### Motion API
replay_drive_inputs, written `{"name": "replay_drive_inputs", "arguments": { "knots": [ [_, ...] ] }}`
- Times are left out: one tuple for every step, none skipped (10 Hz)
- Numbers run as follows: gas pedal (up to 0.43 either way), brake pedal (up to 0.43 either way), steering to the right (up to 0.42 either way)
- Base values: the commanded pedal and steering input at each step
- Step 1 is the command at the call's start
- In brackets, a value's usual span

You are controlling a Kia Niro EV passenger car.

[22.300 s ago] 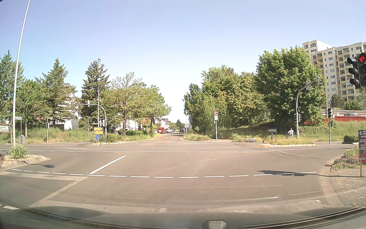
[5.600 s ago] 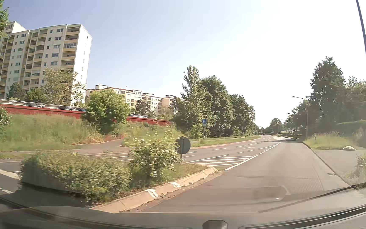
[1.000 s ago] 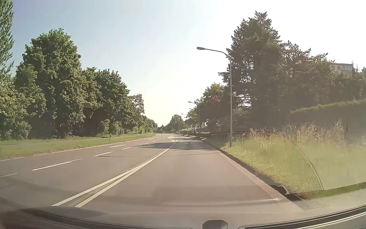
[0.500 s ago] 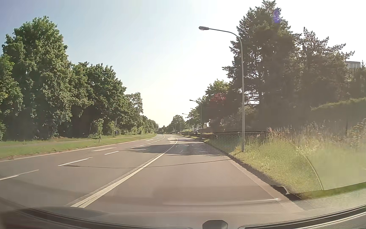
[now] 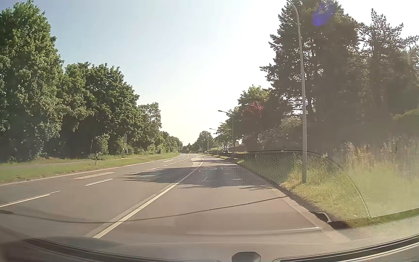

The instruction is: Follow the waypoints while adhering to traffic rules and regulations

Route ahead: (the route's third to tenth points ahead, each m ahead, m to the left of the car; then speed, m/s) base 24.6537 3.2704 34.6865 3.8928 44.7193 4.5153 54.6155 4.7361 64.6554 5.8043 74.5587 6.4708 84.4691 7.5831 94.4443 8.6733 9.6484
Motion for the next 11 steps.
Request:
{"name": "replay_drive_inputs", "arguments": {
  "knots": [
    [0.287, 0.030, -0.005],
    [0.287, 0.030, -0.005],
    [0.287, 0.030, -0.005],
    [0.287, 0.030, -0.005],
    [0.287, 0.030, -0.005],
    [0.287, 0.030, -0.005],
    [0.287, 0.030, -0.006],
    [0.287, 0.030, -0.005],
    [0.287, 0.030, -0.005],
    [0.287, 0.030, -0.005],
    [0.287, 0.030, -0.005]
  ]
}}
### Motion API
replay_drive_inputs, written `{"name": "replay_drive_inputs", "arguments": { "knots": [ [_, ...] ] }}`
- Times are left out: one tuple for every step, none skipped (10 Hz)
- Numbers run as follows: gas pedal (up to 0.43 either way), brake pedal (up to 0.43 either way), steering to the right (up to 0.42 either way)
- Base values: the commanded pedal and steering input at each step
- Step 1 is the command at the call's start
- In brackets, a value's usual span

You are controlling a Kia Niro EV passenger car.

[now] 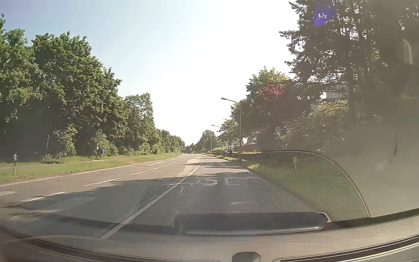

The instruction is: Follow the waypoints while adhering to traffic rules and regulations

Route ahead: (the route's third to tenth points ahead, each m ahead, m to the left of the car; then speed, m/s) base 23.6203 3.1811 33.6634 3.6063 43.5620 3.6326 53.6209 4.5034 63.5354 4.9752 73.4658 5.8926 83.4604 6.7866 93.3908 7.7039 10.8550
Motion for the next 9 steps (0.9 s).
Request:
{"name": "replay_drive_inputs", "arguments": {
  "knots": [
    [0.287, 0.030, -0.005],
    [0.287, 0.030, -0.005],
    [0.287, 0.030, -0.006],
    [0.287, 0.030, -0.005],
    [0.287, 0.030, -0.005],
    [0.287, 0.030, -0.005],
    [0.287, 0.030, -0.006],
    [0.287, 0.030, -0.006],
    [0.287, 0.030, -0.006]
  ]
}}
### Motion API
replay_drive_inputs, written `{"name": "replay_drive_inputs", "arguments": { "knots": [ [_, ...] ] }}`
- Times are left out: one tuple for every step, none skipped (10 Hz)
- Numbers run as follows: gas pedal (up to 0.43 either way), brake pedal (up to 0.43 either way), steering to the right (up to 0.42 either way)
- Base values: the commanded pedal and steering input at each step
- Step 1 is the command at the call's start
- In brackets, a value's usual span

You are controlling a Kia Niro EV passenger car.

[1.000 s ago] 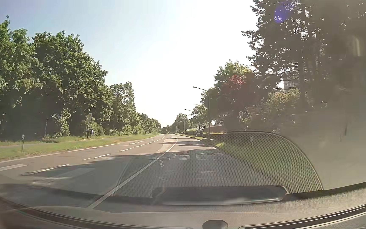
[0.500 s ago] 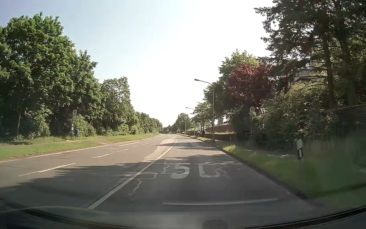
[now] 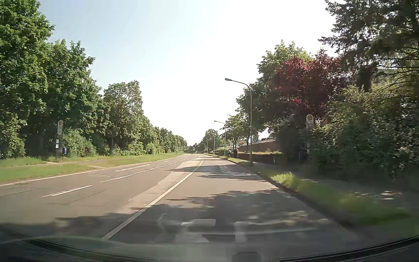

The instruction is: Follow the waypoints while adhering to traffic rules and regulations

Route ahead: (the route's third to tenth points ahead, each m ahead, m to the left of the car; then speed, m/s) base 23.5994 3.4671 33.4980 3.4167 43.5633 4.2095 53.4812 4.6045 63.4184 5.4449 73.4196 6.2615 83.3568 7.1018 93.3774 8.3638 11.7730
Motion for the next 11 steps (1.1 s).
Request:
{"name": "replay_drive_inputs", "arguments": {
  "knots": [
    [0.287, 0.030, -0.007],
    [0.287, 0.030, -0.008],
    [0.287, 0.030, -0.008],
    [0.287, 0.030, -0.008],
    [0.287, 0.030, -0.008],
    [0.287, 0.030, -0.008],
    [0.287, 0.030, -0.008],
    [0.280, 0.030, -0.008],
    [0.280, 0.030, -0.008],
    [0.280, 0.030, -0.008],
    [0.280, 0.030, -0.008]
  ]
}}
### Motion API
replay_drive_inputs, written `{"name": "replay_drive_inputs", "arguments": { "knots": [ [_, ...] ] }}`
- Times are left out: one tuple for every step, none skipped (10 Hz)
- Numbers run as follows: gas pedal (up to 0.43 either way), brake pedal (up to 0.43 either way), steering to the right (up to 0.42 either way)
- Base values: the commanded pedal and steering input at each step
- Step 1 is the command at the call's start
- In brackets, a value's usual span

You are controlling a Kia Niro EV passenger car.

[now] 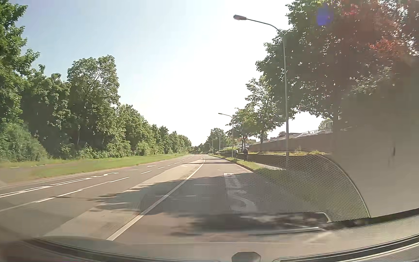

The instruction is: Follow the waypoints while adhering to traffic rules and regulations

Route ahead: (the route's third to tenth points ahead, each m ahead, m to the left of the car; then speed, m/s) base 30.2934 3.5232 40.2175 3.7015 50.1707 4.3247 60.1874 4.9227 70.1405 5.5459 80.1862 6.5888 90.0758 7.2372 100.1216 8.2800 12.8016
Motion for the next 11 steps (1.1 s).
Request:
{"name": "replay_drive_inputs", "arguments": {
  "knots": [
    [0.280, 0.030, -0.008],
    [0.268, 0.030, -0.007],
    [0.268, 0.030, -0.007],
    [0.268, 0.030, -0.006],
    [0.268, 0.030, -0.006],
    [0.260, 0.030, -0.007],
    [0.260, 0.030, -0.006],
    [0.260, 0.030, -0.007],
    [0.260, 0.030, -0.006],
    [0.260, 0.030, -0.006],
    [0.240, 0.030, -0.005]
  ]
}}
